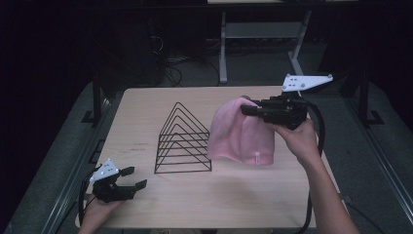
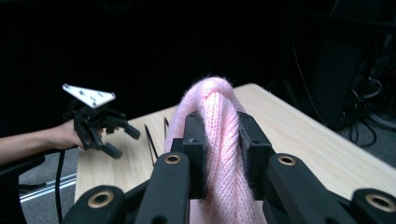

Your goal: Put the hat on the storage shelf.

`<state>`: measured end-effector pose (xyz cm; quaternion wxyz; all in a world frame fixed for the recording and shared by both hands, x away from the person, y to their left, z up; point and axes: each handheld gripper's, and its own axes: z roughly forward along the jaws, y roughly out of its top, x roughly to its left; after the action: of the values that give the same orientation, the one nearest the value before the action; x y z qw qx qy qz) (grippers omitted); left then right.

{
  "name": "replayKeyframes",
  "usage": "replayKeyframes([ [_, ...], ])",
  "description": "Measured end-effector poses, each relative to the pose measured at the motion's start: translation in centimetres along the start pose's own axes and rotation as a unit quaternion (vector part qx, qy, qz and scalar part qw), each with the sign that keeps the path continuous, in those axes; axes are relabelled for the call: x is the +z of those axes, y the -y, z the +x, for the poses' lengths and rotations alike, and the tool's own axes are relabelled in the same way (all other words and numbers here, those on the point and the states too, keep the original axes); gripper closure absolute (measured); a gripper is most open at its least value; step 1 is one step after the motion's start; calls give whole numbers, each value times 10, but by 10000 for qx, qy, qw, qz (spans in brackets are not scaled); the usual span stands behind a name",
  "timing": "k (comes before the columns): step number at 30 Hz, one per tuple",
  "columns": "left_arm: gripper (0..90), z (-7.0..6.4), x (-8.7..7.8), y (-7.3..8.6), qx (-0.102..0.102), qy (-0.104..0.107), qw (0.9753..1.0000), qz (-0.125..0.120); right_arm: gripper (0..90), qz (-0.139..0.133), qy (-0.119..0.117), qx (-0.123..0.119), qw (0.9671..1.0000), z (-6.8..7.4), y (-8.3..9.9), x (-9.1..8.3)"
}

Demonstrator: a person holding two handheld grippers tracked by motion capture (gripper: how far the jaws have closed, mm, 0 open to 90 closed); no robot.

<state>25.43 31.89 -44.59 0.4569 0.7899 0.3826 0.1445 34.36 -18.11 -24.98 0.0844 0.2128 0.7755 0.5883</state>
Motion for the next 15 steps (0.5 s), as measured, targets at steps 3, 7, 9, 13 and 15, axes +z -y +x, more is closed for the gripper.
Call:
replayKeyframes([
  [3, 234, 0, 0, -1, -19, 42, 10000, -37, 761, -130, -50, -111, 9998, 6, -15, 3],
  [7, 236, -1, 0, -2, 2, 121, 9999, -12, 761, -342, -176, -199, 9991, 12, -30, 7],
  [9, 237, -2, 0, -2, 10, 127, 9999, -2, 761, -369, -198, -224, 9989, 13, -34, 8],
  [13, 242, -2, 0, -5, 21, 188, 9998, 0, 761, -479, -323, -343, 9977, 21, -50, 17],
  [15, 257, -2, 1, -5, 5, 237, 9997, 57, 761, -524, -362, -382, 9972, 23, -56, 21],
])
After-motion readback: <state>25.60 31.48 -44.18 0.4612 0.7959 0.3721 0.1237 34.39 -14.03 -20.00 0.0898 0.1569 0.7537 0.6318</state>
